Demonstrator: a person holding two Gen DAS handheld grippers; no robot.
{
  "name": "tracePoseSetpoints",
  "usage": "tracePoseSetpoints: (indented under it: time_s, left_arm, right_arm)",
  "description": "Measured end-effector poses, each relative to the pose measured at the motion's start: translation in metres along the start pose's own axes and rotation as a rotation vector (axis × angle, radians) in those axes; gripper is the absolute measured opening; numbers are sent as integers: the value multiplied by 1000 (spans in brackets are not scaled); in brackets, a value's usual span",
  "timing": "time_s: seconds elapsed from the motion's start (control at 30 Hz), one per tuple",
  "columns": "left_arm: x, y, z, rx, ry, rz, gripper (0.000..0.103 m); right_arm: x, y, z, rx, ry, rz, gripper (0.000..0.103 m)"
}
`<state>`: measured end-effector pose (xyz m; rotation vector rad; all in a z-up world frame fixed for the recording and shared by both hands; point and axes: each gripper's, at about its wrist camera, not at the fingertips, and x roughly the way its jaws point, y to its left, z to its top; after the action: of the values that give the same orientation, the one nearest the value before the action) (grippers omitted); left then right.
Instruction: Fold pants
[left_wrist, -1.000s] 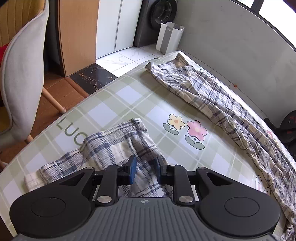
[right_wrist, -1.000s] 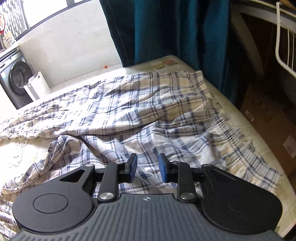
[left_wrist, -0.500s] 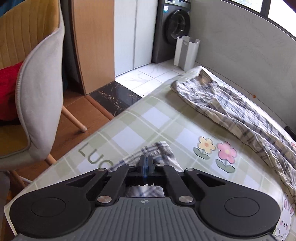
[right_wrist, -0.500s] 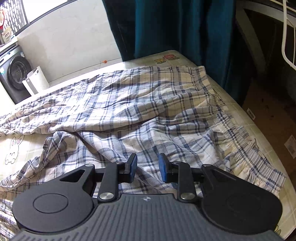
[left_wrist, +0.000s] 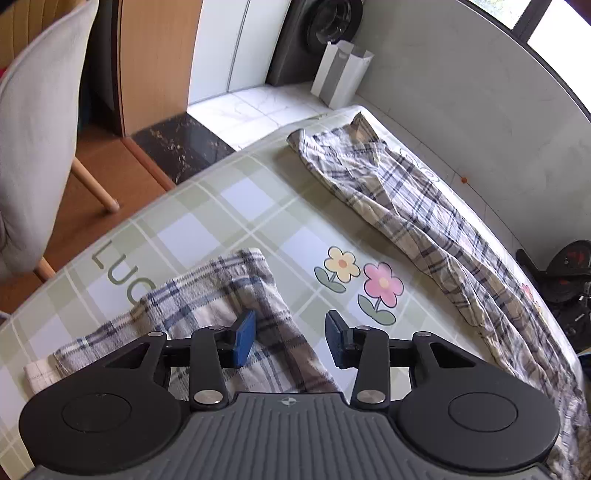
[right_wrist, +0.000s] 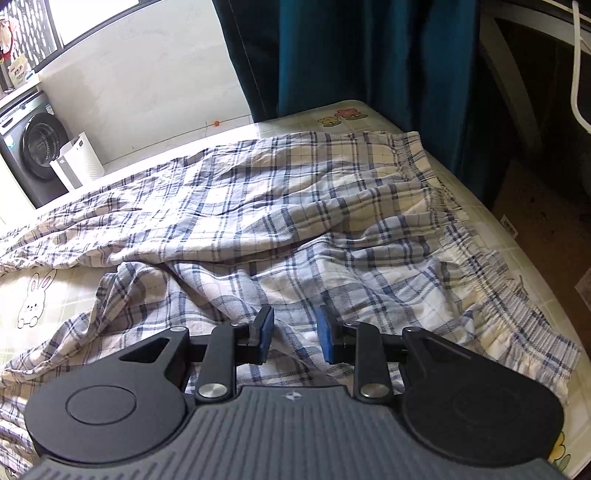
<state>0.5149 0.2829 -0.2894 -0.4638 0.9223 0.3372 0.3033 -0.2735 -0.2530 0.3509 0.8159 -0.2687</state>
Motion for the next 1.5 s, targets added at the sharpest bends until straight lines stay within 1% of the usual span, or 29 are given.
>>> tracePoseSetpoints:
  time_s: [0.03, 0.07, 0.1, 0.17, 0.27, 0.43, 0.5, 0.53, 0.57, 0.63, 0.67, 0.7, 0.77, 0.9, 1.0, 1.03, 1.1, 1.13, 1.17, 1.2, 1.33, 1.5]
  left_arm:
    - [0, -5, -2, 23, -8, 30, 35]
    - [1, -9, -3, 37, -9, 56, 7]
    - [3, -9, -4, 32, -5, 61, 2]
    - [-2, -3, -7, 0, -23, 56, 1]
    - [-7, 3, -5, -24, -72, 93, 1]
    - [-14, 18, 15, -116, -173, 119, 1]
    - [-14, 20, 21, -137, -209, 152, 1]
    - [-12, 20, 22, -143, -209, 166, 1]
    - [-8, 20, 24, -144, -192, 172, 2]
    - [1, 20, 27, -134, -131, 170, 9]
    - [1, 19, 26, -134, -121, 162, 20]
    - [-5, 20, 21, -133, -125, 143, 33]
    - [-19, 19, 11, -105, -138, 113, 44]
    - [-39, 4, -22, -4, -123, 55, 44]
    - [-40, -16, -47, 120, -94, 26, 44]
    - [-39, -22, -55, 154, -84, 31, 44]
    - [-36, -28, -68, 187, -61, 64, 47]
    - [-39, -30, -75, 210, -83, 80, 50]
    - [-39, -31, -80, 219, -76, 98, 57]
    - [-40, -32, -83, 224, -80, 105, 58]
    - [-50, -30, -101, 267, -74, 163, 59]
    - [-68, -23, -123, 287, -62, 168, 61]
  right_arm:
    - [-1, -2, 0, 2, -1, -4, 29]
    - [-1, -4, -1, 7, 0, -7, 29]
    - [-1, -7, -2, 12, 2, -10, 29]
    - [0, -11, -3, 21, 7, -16, 29]
    - [1, -16, -6, 25, 15, -22, 30]
    - [3, -15, -7, 9, 18, -17, 32]
    - [5, -12, -8, -5, 19, -14, 34]
    - [6, -10, -8, -13, 18, -15, 35]
    - [8, -8, -8, -22, 17, -16, 36]
    - [9, -6, -8, -34, 19, -20, 36]
    - [9, -5, -8, -40, 17, -26, 36]
    - [9, -5, -8, -47, 9, -34, 36]
    - [7, -9, -9, -55, 1, -48, 36]
    - [9, -23, -10, -40, 0, -71, 38]
    - [10, -23, -11, -69, -14, -86, 39]
    - [10, -21, -11, -90, -13, -93, 39]
    - [9, -18, -13, -128, -6, -107, 38]
    - [8, -20, -13, -122, 3, -112, 38]
    - [6, -22, -13, -112, 11, -118, 38]
    - [4, -25, -14, -107, 17, -127, 38]
    - [-5, -38, -20, -106, 18, -136, 38]
    - [-16, -51, -27, -83, 24, -158, 38]
